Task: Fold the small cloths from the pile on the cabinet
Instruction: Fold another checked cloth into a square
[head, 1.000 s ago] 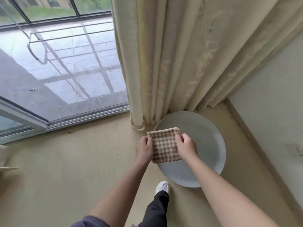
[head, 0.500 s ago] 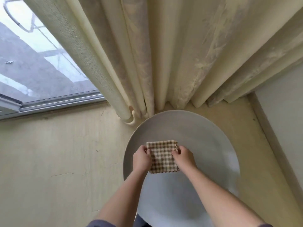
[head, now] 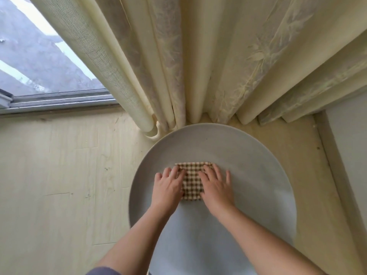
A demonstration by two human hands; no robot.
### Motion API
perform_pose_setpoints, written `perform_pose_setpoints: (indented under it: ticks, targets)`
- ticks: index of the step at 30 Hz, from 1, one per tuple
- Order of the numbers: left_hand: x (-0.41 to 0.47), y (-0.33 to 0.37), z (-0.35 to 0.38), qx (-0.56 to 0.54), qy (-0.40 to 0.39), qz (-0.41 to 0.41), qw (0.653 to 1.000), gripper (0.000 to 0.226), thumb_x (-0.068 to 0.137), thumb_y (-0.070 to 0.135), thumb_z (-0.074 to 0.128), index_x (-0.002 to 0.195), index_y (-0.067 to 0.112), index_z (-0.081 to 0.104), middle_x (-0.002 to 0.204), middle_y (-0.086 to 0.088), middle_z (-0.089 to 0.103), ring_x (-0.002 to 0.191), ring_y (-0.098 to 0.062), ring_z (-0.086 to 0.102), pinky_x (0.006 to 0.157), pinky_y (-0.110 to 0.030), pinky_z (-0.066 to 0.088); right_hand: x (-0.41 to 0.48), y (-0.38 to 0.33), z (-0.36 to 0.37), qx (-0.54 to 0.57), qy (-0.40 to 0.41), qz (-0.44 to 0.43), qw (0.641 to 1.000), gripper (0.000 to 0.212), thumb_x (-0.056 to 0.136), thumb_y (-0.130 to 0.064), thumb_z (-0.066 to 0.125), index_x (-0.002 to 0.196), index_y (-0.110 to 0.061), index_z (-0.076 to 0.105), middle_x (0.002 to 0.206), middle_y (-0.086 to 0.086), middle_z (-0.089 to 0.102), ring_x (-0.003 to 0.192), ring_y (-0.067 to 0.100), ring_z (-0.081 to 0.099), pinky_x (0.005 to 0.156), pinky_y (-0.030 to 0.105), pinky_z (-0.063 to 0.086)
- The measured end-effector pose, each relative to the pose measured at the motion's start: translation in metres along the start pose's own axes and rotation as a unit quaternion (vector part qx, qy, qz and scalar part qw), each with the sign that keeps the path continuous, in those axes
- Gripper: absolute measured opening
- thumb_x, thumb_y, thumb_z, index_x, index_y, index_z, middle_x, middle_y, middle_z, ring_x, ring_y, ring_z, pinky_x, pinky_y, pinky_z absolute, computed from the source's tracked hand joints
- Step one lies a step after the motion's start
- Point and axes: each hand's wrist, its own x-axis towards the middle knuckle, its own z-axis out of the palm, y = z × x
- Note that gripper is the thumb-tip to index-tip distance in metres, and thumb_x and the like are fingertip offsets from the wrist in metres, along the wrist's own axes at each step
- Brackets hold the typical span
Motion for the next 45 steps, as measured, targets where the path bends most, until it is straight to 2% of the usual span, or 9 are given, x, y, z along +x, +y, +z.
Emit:
perform_pose_setpoints:
  ticks: [4, 7, 13, 16, 20, 28, 32, 41, 45]
  targets:
    - [-0.017, 0.008, -0.038, -0.032, -0.018, -0.038, 0.999, 0.060, 0.090, 0.036, 0.058, 0.143, 0.024, 0.033, 0.150, -0.002, 0.032, 0.132, -0.023, 0.036, 0.100, -0.036, 0.033, -0.022, -0.007, -0.037, 0.008, -0.026, 0.005, 1.000, 0.066, 0.096, -0.029, 0.056, 0.152, -0.029, 0.022, 0.164, 0.000, 0.009, 0.152, 0.023, -0.002, 0.118, 0.056, -0.002]
    - [-0.056, 0.011, -0.087, -0.085, 0.007, -0.059, 0.995, 0.055, 0.093, 0.037, 0.055, 0.143, 0.026, 0.034, 0.151, 0.000, 0.032, 0.135, -0.021, 0.035, 0.103, -0.035, 0.031, -0.058, -0.020, -0.083, 0.034, -0.007, -0.012, 0.999, 0.060, 0.096, -0.028, 0.054, 0.150, -0.027, 0.027, 0.163, 0.000, 0.011, 0.151, 0.022, 0.002, 0.119, 0.052, 0.001]
    - [-0.165, -0.005, -0.198, -0.183, 0.155, -0.068, 0.969, 0.043, 0.080, 0.028, 0.075, 0.120, 0.020, 0.059, 0.125, 0.001, 0.056, 0.111, -0.022, 0.056, 0.087, -0.035, 0.041, -0.154, -0.072, -0.193, 0.071, 0.091, -0.106, 0.988, 0.056, 0.091, -0.032, 0.062, 0.142, -0.025, 0.042, 0.156, 0.001, 0.029, 0.146, 0.021, 0.021, 0.119, 0.042, 0.015]
    - [-0.223, -0.021, -0.249, -0.214, 0.221, -0.078, 0.948, 0.039, 0.077, 0.024, 0.076, 0.114, 0.019, 0.062, 0.118, 0.002, 0.060, 0.105, -0.023, 0.058, 0.082, -0.037, 0.041, -0.200, -0.114, -0.237, 0.099, 0.143, -0.148, 0.974, 0.053, 0.088, -0.028, 0.066, 0.138, -0.023, 0.048, 0.152, 0.001, 0.036, 0.144, 0.020, 0.027, 0.118, 0.040, 0.016]
    - [-0.310, -0.062, -0.294, -0.217, 0.288, -0.068, 0.930, 0.036, 0.077, 0.022, 0.074, 0.112, 0.019, 0.063, 0.115, 0.001, 0.061, 0.105, -0.024, 0.059, 0.080, -0.037, 0.041, -0.265, -0.185, -0.271, 0.133, 0.190, -0.188, 0.954, 0.047, 0.085, -0.024, 0.070, 0.130, -0.020, 0.057, 0.143, 0.001, 0.046, 0.136, 0.020, 0.038, 0.110, 0.038, 0.028]
    - [-0.497, -0.194, -0.340, -0.185, 0.357, -0.043, 0.914, 0.033, 0.080, 0.023, 0.073, 0.111, 0.019, 0.063, 0.114, 0.001, 0.061, 0.105, -0.023, 0.058, 0.078, -0.035, 0.036, -0.374, -0.370, -0.268, 0.166, 0.231, -0.245, 0.927, 0.045, 0.083, -0.023, 0.072, 0.126, -0.017, 0.059, 0.135, 0.004, 0.053, 0.125, 0.023, 0.050, 0.104, 0.049, 0.042]
    - [-0.573, -0.279, -0.350, -0.184, 0.390, -0.073, 0.899, 0.032, 0.079, 0.021, 0.074, 0.109, 0.018, 0.063, 0.112, 0.000, 0.061, 0.105, -0.024, 0.058, 0.078, -0.035, 0.036, -0.398, -0.482, -0.273, 0.171, 0.248, -0.290, 0.908, 0.045, 0.082, -0.023, 0.072, 0.124, -0.018, 0.059, 0.132, 0.002, 0.055, 0.121, 0.024, 0.054, 0.096, 0.050, 0.047]
    - [-0.642, -0.472, -0.349, -0.200, 0.428, -0.148, 0.869, 0.031, 0.083, 0.019, 0.071, 0.112, 0.019, 0.061, 0.113, 0.002, 0.059, 0.108, -0.024, 0.055, 0.088, -0.043, 0.042, -0.362, -0.697, -0.282, 0.137, 0.256, -0.352, 0.890, 0.043, 0.086, -0.021, 0.070, 0.126, -0.017, 0.058, 0.131, 0.000, 0.055, 0.120, 0.019, 0.053, 0.098, 0.034, 0.044]
    - [-0.646, -0.582, -0.354, -0.207, 0.426, -0.167, 0.865, 0.031, 0.082, 0.019, 0.071, 0.112, 0.019, 0.062, 0.114, 0.003, 0.059, 0.107, -0.021, 0.055, 0.087, -0.040, 0.039, -0.311, -0.801, -0.274, 0.139, 0.236, -0.364, 0.890, 0.043, 0.086, -0.020, 0.068, 0.127, -0.018, 0.057, 0.130, -0.001, 0.055, 0.119, 0.019, 0.053, 0.098, 0.038, 0.045]
